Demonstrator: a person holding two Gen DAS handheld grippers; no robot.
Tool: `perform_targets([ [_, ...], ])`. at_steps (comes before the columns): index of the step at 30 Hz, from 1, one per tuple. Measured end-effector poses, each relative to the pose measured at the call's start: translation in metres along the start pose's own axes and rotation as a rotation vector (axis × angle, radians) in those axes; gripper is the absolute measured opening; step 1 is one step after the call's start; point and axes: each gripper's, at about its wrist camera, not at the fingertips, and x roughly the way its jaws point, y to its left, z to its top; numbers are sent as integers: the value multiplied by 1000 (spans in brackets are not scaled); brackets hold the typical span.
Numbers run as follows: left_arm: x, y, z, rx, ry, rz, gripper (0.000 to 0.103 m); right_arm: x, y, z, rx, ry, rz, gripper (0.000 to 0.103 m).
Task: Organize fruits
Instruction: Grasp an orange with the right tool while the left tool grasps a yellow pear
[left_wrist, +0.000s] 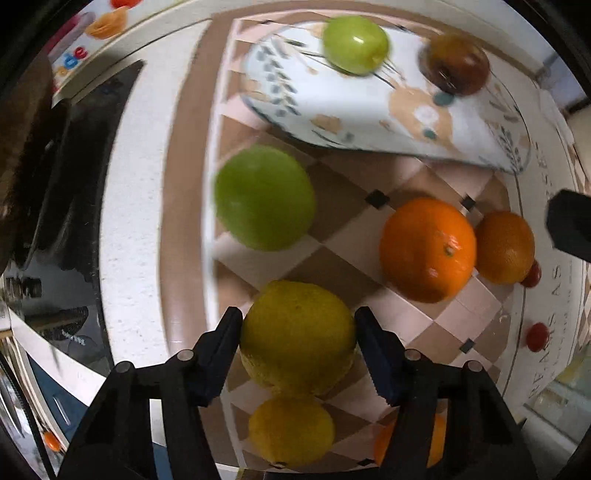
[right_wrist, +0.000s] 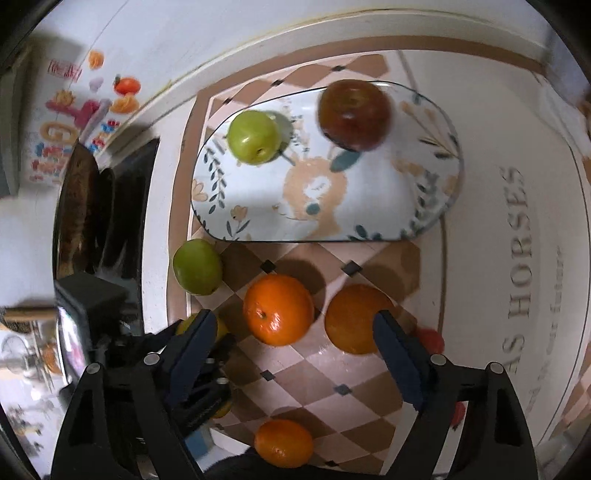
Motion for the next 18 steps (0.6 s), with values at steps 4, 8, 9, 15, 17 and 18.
perform_targets([
  [4, -3, 28, -1, -77, -4, -6, 60, 27, 24, 11, -117, 88, -52, 84],
  [8, 0, 44, -4, -130, 3, -13, 60, 55, 47, 18, -237, 146, -147, 83],
  [9, 0, 46, -5, -138, 4, -16, 60, 59, 53, 20, -259, 158, -168, 81],
  [15, -5, 53, -12, -173, -10, -38, 60, 81, 64, 17, -333, 232, -225, 76],
  [17, -6, 57, -15, -181, -13, -45, 60, 90, 60, 15, -334, 261, -239, 70],
  [18, -7, 57, -15, -183, -14, -46, 60, 94, 57, 13, -334, 268, -238, 68],
])
